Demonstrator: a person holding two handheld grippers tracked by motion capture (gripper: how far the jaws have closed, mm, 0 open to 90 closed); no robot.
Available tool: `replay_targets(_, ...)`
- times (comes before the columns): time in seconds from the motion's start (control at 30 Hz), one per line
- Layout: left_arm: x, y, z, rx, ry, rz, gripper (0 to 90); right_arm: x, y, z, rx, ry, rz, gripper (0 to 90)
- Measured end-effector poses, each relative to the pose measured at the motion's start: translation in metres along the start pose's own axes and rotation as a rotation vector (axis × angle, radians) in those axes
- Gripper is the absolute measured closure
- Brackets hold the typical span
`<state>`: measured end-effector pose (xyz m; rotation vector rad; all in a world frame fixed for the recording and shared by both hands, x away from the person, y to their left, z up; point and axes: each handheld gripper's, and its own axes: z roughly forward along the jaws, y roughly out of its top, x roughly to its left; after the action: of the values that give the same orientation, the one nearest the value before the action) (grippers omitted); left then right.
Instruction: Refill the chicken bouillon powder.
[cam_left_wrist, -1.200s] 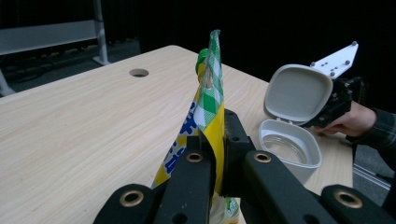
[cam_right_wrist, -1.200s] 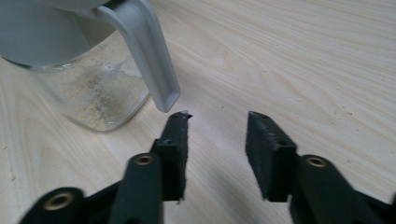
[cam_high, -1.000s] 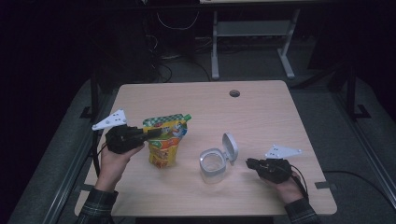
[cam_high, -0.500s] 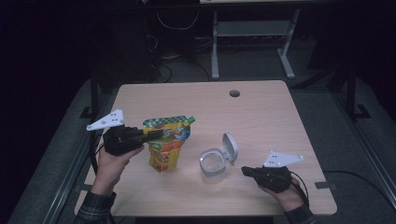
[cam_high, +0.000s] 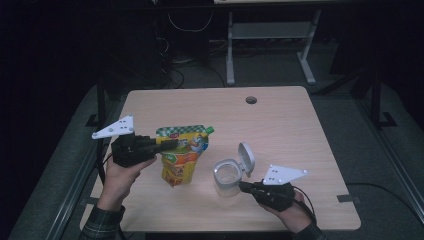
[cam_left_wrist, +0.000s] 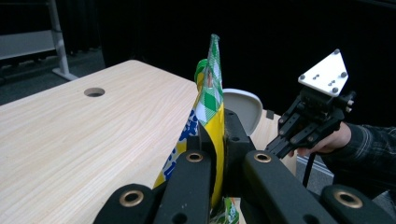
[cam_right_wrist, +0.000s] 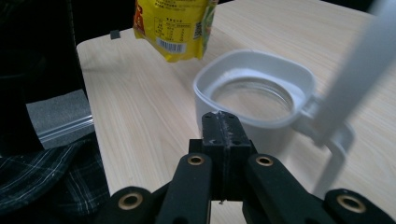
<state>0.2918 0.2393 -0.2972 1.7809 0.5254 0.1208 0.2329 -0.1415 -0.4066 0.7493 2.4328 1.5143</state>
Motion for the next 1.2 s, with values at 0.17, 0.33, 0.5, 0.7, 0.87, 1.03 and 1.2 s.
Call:
replay_targets(0.17, -0.003, 0.008, -0.005, -0.005, -0.008, 0.014, 90.0, 0.009, 0.012, 0.011, -0.006, -0.001, -0.018, 89.9)
replay_targets(0.33, -0.005, 0.014, -0.008, -0.011, -0.02, 0.012, 90.0, 0.017, 0.025, 0.023, -0.018, -0.004, -0.027, 90.0)
replay_targets(0.5, -0.007, 0.019, -0.007, -0.014, -0.037, 0.015, 90.0, 0.023, 0.041, 0.043, -0.021, -0.035, -0.053, 90.0)
replay_targets(0.7, -0.011, 0.025, -0.006, -0.022, -0.059, 0.022, 90.0, 0.025, 0.054, 0.062, -0.014, -0.063, -0.054, 90.0)
replay_targets(0.87, -0.015, 0.028, -0.004, -0.019, -0.078, 0.033, 90.0, 0.028, 0.062, 0.078, -0.016, -0.064, -0.07, 90.0)
replay_targets(1.03, -0.019, 0.031, -0.003, -0.026, -0.096, 0.036, 90.0, 0.024, 0.065, 0.084, -0.031, -0.092, -0.052, 90.0)
replay_targets(1.2, -0.021, 0.037, -0.002, -0.028, -0.102, 0.041, 90.0, 0.021, 0.067, 0.087, -0.043, -0.079, -0.035, 90.0)
